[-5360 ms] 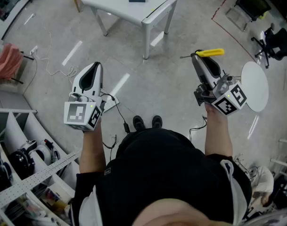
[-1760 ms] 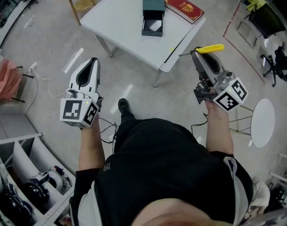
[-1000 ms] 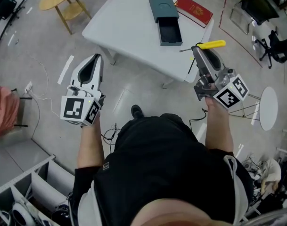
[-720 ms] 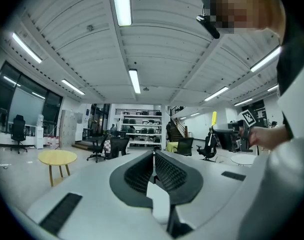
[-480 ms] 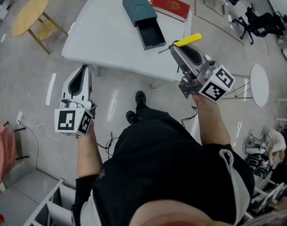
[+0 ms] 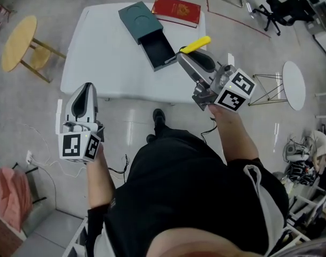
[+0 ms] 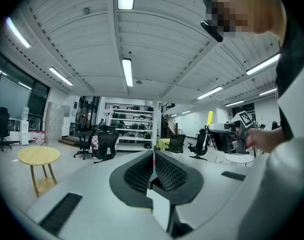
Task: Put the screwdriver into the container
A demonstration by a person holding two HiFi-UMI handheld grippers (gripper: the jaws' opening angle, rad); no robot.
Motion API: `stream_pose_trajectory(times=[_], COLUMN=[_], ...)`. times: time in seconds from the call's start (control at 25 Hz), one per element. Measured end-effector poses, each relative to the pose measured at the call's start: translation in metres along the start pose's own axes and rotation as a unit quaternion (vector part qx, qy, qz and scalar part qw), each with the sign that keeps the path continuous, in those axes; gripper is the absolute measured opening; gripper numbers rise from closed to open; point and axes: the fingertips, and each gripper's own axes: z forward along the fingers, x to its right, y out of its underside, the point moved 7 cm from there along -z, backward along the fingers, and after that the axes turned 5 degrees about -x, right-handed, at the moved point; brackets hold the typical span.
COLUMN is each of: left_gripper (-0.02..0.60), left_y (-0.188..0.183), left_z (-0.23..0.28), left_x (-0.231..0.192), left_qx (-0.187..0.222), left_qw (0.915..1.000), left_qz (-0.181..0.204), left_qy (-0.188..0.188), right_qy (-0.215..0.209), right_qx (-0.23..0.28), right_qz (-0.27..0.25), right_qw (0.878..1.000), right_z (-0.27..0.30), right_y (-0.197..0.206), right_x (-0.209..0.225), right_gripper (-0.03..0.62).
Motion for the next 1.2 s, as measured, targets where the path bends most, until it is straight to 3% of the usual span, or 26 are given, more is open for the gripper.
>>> stream_pose_trajectory(times=[0.36,0.68,0.88,1.2], left_gripper=[0.026,0.026,0.026,0.026], left_y=[-0.015,-0.026,-0.030,-0.029], left_z=[0.078,0.134,0.162,0.209], left_x=[-0.022,-0.023,-0.041,-0.109], left_qx=[-0.024,-0.029,-0.026,-0.024], left_qw=[0.9996,0.9981,0.9957,0.9855], left_qz=[0.015,0.036,0.048,0.062], left_qy=[0.003,0.042,0.075,0.156], right_qy=[0.009,0.030,0.069,0.166], right_qx=[0.021,0.024,0.028,0.020], right_qz=[0.022,0.041,0.040,0.042], right_qw=[1.000,0.998,0.996,0.985], right_z=[0.021,0.024,0.025,0.071], right_y=[-0.014,-0.006,-0.005,0.012], right_x=[0.073,0.110,0.113,0.109], right_gripper=[0.084,0.083,0.083,0.084])
